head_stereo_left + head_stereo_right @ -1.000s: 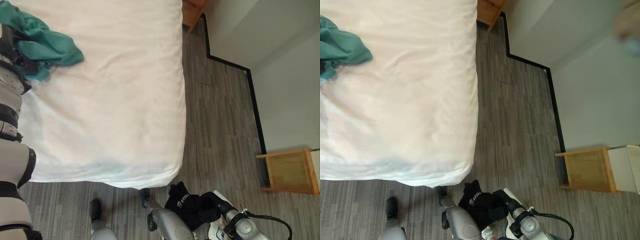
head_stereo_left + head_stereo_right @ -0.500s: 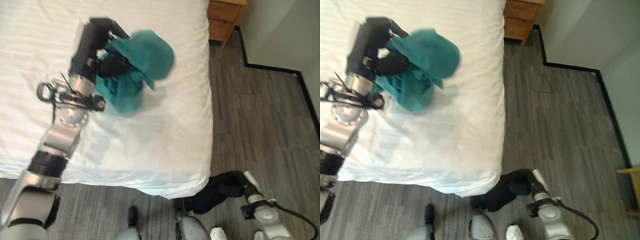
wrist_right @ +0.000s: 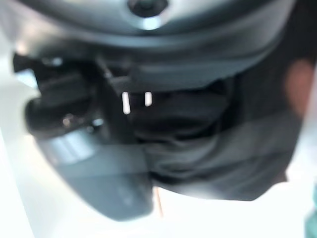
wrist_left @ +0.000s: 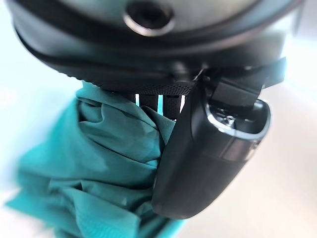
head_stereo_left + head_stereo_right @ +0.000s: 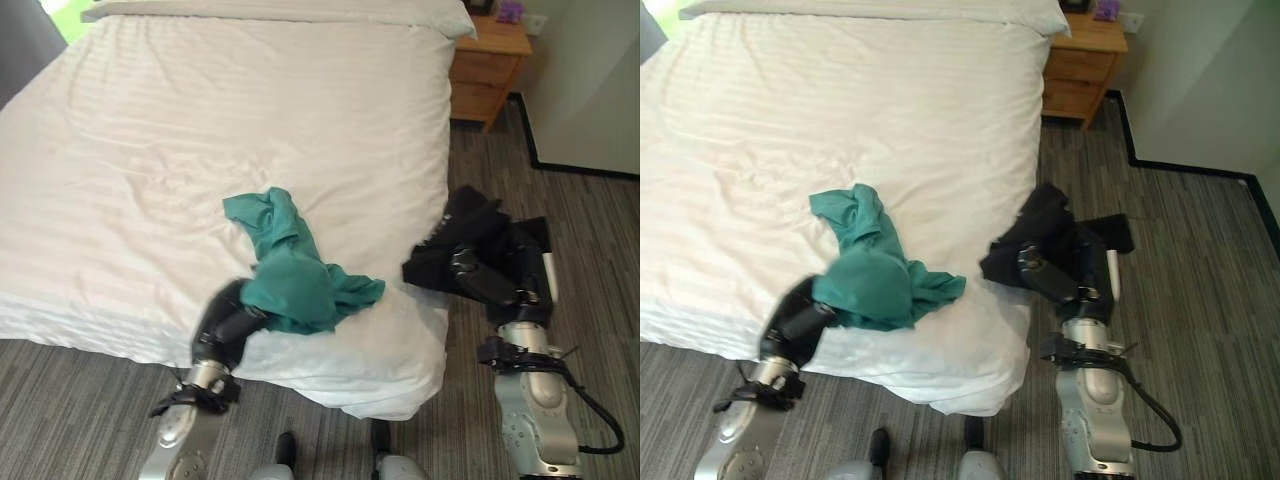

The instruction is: Pick up bed clothes into laundry basket.

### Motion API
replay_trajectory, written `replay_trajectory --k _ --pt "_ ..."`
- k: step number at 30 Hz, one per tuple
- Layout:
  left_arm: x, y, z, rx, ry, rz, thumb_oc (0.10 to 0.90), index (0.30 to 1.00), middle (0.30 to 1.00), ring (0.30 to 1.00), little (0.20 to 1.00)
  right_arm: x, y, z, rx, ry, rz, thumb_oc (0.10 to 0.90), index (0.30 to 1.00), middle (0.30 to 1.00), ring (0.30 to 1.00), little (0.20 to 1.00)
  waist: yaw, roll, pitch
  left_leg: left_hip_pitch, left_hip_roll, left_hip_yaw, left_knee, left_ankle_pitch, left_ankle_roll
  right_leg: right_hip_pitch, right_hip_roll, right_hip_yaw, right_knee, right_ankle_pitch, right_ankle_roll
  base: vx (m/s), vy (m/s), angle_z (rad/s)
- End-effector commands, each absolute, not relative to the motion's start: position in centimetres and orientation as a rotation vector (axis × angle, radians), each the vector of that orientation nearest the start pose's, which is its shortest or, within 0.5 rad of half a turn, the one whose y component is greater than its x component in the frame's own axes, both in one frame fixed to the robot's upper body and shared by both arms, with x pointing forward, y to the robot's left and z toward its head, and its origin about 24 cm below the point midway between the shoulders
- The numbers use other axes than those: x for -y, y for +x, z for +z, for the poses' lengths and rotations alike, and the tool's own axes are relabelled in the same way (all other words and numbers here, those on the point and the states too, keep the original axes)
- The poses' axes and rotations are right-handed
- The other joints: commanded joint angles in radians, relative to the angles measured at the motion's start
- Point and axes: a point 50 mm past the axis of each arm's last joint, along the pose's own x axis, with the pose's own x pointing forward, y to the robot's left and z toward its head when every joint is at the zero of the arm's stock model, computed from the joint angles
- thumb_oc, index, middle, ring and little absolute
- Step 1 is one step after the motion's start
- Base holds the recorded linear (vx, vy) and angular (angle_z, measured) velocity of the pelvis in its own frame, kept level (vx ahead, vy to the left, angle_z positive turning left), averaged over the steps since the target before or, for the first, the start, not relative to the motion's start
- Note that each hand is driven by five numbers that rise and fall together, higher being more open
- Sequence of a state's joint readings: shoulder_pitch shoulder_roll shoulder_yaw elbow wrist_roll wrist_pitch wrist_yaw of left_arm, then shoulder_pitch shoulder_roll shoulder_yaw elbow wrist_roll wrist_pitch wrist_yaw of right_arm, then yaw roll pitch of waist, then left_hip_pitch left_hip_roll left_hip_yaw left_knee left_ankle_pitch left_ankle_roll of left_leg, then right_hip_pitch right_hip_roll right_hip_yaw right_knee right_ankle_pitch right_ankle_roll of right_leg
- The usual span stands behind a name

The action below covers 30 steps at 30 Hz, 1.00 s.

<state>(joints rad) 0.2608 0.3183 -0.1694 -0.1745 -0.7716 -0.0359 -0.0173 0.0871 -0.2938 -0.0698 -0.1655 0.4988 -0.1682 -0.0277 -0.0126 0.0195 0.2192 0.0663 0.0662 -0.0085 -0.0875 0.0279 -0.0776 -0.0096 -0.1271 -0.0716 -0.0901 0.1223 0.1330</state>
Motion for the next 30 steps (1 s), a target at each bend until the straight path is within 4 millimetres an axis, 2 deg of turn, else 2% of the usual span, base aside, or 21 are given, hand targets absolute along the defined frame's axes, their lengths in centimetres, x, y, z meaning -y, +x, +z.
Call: replay_trajectory --k 1,5,7,10,12,13,14,15,16,17,18,19,20,21,23,24,25,26,27,28,30 --pt "-19.3 22.3 10.4 0.274 -0.286 -0.194 0.4 0.3 0.3 0.3 0.3 23.5 22.4 11.4 0.421 0.184 -0.106 0.4 0.3 0.3 0.3 0.3 -0.023 -0.062 -0.135 -0.032 -0.02 -0.009 0.033 -0.033 0.027 0.068 -0.082 0.043 0.131 -0.16 0.047 -0.01 0.06 0.02" --pt "-19.7 23.2 11.7 0.351 -0.253 -0.149 0.4 0.3 0.3 0.3 0.3 24.7 21.7 11.7 0.433 0.168 -0.152 0.4 0.3 0.3 0.3 0.3 -0.054 -0.065 -0.134 -0.026 -0.023 0.013 0.03 -0.038 0.03 0.043 -0.09 0.074 0.148 -0.144 0.057 -0.03 0.075 -0.11" --pt "-20.0 24.2 13.1 0.417 -0.193 -0.119 0.4 0.3 0.3 0.3 0.3 25.5 20.0 11.5 0.444 0.182 -0.217 0.4 0.3 0.3 0.3 0.3 -0.128 -0.078 -0.095 -0.034 -0.022 0.074 0.03 -0.048 0.034 -0.031 -0.09 0.144 0.15 -0.079 0.08 -0.18 0.093 -0.44" --pt "-20.4 25.0 13.7 0.455 -0.19 -0.08 0.4 0.3 0.3 0.3 0.3 25.5 20.1 11.1 0.439 0.191 -0.238 0.4 0.3 0.3 0.3 0.3 -0.179 -0.088 -0.057 -0.064 -0.003 0.195 0.032 -0.052 0.03 -0.139 -0.075 0.196 0.082 0.039 0.122 -0.23 0.053 -1.08" --pt "-20.8 24.9 13.1 0.432 -0.204 -0.054 0.4 0.3 0.3 0.3 0.3 24.9 20.1 10.5 0.424 0.234 -0.24 0.4 0.3 0.3 0.3 0.3 -0.181 -0.075 -0.046 -0.07 0.045 0.274 0.038 -0.034 0.019 -0.167 -0.085 0.124 0.11 0.025 0.119 -0.14 -0.003 -1.28" --pt "-20.8 24.9 13.1 0.432 -0.203 -0.053 0.4 0.3 0.3 0.3 0.3 24.8 20.0 10.5 0.424 0.235 -0.24 0.4 0.3 0.3 0.3 0.3 -0.179 -0.076 -0.047 -0.073 0.045 0.277 0.038 -0.029 0.018 -0.172 -0.084 0.128 0.112 0.029 0.118 -0.32 0.014 -1.65" --pt "-21.7 24.6 13.4 0.449 -0.205 -0.017 0.4 0.3 0.3 0.3 0.3 24.2 20.6 10.9 0.437 0.263 -0.197 0.4 0.3 0.3 0.3 0.3 -0.135 -0.051 -0.047 -0.088 0.101 0.375 0.026 0.021 0.014 -0.131 -0.155 -0.057 0.23 -0.049 0.09 -0.27 0.017 -1.73" --pt "-21.7 24.6 13.4 0.45 -0.205 -0.016 0.4 0.3 0.3 0.3 0.3 24.2 20.6 10.9 0.438 0.263 -0.196 0.4 0.3 0.3 0.3 0.3 -0.135 -0.051 -0.045 -0.088 0.103 0.377 0.024 0.026 0.012 -0.134 -0.153 -0.055 0.233 -0.05 0.087 -0.49 -0.005 -2.12" --pt "-22.3 24.2 13.3 0.45 -0.219 0.008 0.4 0.3 0.3 0.3 0.3 24.0 21.4 11.0 0.43 0.266 -0.175 0.4 0.3 0.3 0.3 0.3 -0.103 -0.053 -0.058 -0.097 0.139 0.472 0.028 0.053 0.008 -0.074 -0.228 -0.156 0.311 -0.084 0.069 -0.51 -0.132 -2.17" --pt "-22.6 23.8 12.9 0.438 -0.228 0.026 0.4 0.3 0.3 0.3 0.3 23.8 22.6 11.3 0.434 0.281 -0.17 0.4 0.3 0.3 0.3 0.3 -0.073 -0.06 -0.084 -0.117 0.166 0.545 0.045 0.07 0.014 0.003 -0.283 -0.208 0.354 -0.066 0.07 -0.49 -0.119 -1.98" --pt "-22.7 23.8 12.9 0.439 -0.228 0.027 0.4 0.3 0.3 0.3 0.3 23.8 22.6 11.3 0.434 0.282 -0.169 0.4 0.3 0.3 0.3 0.3 -0.069 -0.063 -0.081 -0.111 0.163 0.551 0.045 0.068 0.014 0.004 -0.286 -0.202 0.355 -0.066 0.072 -0.44 -0.248 -1.84" --pt "-23.1 23.3 12.7 0.434 -0.224 0.052 0.4 0.3 0.3 0.3 0.3 23.3 23.7 11.4 0.437 0.342 -0.166 0.4 0.3 0.3 0.3 0.3 -0.027 -0.077 -0.105 -0.129 0.196 0.597 0.05 0.089 -0.008 0.068 -0.322 -0.264 0.372 -0.043 0.105 -0.18 -0.152 -1.52" --pt "-23.1 23.2 12.7 0.434 -0.222 0.053 0.4 0.3 0.3 0.3 0.3 23.3 23.8 11.4 0.437 0.345 -0.165 0.4 0.3 0.3 0.3 0.3 -0.025 -0.079 -0.103 -0.125 0.196 0.601 0.051 0.09 -0.011 0.073 -0.322 -0.262 0.365 -0.039 0.107 -0.3 -0.387 -1.79" --pt "-24.0 22.7 12.8 0.447 -0.219 0.1 0.4 0.3 0.3 0.3 0.3 22.5 24.3 12.0 0.456 0.395 -0.124 0.4 0.3 0.3 0.3 0.3 0.005 -0.089 -0.111 -0.151 0.269 0.662 0.082 0.146 -0.058 0.106 -0.278 -0.352 0.231 -0.107 0.111 -0.1 -0.383 -1.57" --pt "-24.9 22.4 12.2 0.424 -0.212 0.156 0.4 0.3 0.3 0.3 0.3 22.8 23.7 12.3 0.469 0.358 -0.098 0.4 0.3 0.3 0.3 0.3 -0.001 -0.092 -0.105 -0.179 0.353 0.633 0.126 0.207 -0.12 0.113 -0.198 -0.314 0.149 -0.178 0.086 -0.06 -0.548 -0.96" --pt "-25.0 22.4 12.0 0.424 -0.215 0.169 0.4 0.3 0.3 0.3 0.3 22.9 23.7 12.8 0.485 0.354 -0.091 0.4 0.3 0.3 0.3 0.3 -0.007 -0.089 -0.106 -0.181 0.384 0.615 0.15 0.205 -0.134 0.117 -0.159 -0.305 0.127 -0.197 0.071 -0.05 -0.453 -0.89" --pt "-25.3 22.2 11.6 0.41 -0.21 0.194 0.4 0.3 0.3 0.3 0.3 22.8 23.9 13.1 0.492 0.365 -0.066 0.4 0.3 0.3 0.3 0.3 0.002 -0.083 -0.089 -0.191 0.399 0.565 0.2 0.191 -0.121 0.11 -0.139 -0.3 0.123 -0.192 0.051 -0.07 -0.337 -0.98" --pt "-25.4 21.9 10.8 0.385 -0.219 0.219 0.4 0.3 0.3 0.3 0.3 22.2 24.6 13.3 0.489 0.365 -0.027 0.4 0.3 0.3 0.3 0.3 0.022 -0.088 -0.064 -0.196 0.345 0.379 0.272 0.16 -0.118 0.099 -0.121 -0.252 0.13 -0.199 0.029 -0.04 -0.352 -1.49" --pt "-25.4 21.6 10.5 0.385 -0.238 0.228 0.4 0.3 0.3 0.3 0.3 21.2 25.4 13.5 0.483 0.369 0.033 0.4 0.3 0.3 0.3 0.3 0.06 -0.108 -0.053 -0.178 0.249 0.165 0.321 0.097 -0.101 0.081 -0.105 -0.187 0.135 -0.196 0.012 -0.03 -0.427 -1.84" --pt "-25.1 21.6 10.1 0.369 -0.258 0.224 0.4 0.3 0.3 0.3 0.3 21.0 25.8 13.8 0.493 0.373 0.044 0.4 0.3 0.3 0.3 0.3 0.078 -0.123 -0.033 -0.196 0.171 0.074 0.368 0.027 -0.09 0.078 -0.092 -0.14 0.131 -0.191 0.005 -0.05 -0.447 -2.76" --pt "-24.9 21.6 9.9 0.368 -0.266 0.22 0.4 0.3 0.3 0.3 0.3 21.1 25.9 14.3 0.519 0.35 0.043 0.4 0.3 0.3 0.3 0.3 0.091 -0.136 -0.025 -0.198 0.031 -0.034 0.414 -0.068 -0.059 0.059 -0.058 -0.056 0.125 -0.177 -0.017 -0.02 -0.33 -2.47"
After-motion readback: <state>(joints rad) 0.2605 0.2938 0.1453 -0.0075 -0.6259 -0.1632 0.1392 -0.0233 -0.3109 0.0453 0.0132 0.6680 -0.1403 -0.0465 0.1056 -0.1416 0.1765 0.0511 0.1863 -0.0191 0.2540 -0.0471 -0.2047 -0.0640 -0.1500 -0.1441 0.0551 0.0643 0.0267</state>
